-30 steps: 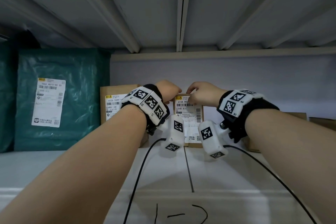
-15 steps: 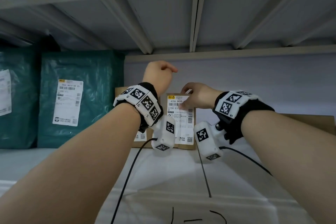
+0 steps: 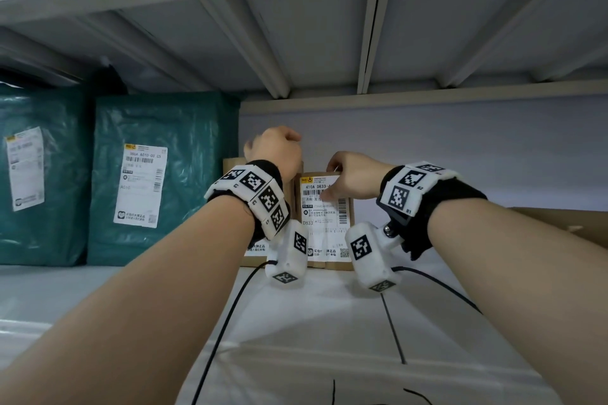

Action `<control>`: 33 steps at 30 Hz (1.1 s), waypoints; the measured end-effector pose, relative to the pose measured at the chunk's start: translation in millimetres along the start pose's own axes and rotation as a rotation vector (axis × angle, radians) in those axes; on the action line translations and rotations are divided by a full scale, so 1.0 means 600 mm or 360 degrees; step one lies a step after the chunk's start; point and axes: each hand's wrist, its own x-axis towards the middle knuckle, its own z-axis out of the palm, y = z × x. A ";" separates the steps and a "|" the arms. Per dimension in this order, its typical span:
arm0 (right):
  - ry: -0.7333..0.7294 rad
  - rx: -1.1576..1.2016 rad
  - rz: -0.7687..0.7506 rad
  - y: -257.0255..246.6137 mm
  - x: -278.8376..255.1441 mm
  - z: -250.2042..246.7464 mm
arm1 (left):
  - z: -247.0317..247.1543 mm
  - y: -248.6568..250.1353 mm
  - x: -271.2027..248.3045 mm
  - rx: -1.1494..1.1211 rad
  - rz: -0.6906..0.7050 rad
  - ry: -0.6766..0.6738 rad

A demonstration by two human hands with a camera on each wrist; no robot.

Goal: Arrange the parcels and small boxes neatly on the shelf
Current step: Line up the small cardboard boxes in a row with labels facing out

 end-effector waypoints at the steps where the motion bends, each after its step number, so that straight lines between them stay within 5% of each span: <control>1: 0.0009 0.0006 -0.0007 0.001 0.002 0.003 | 0.000 -0.003 0.001 0.0033 -0.0003 -0.0014; 16: -0.0046 0.0065 0.0047 -0.001 -0.004 0.013 | 0.001 -0.015 0.004 -0.0116 -0.0008 -0.0037; 33: 0.0061 0.0088 0.0270 0.016 -0.051 -0.034 | 0.034 0.058 -0.015 -0.0400 0.0315 -0.0044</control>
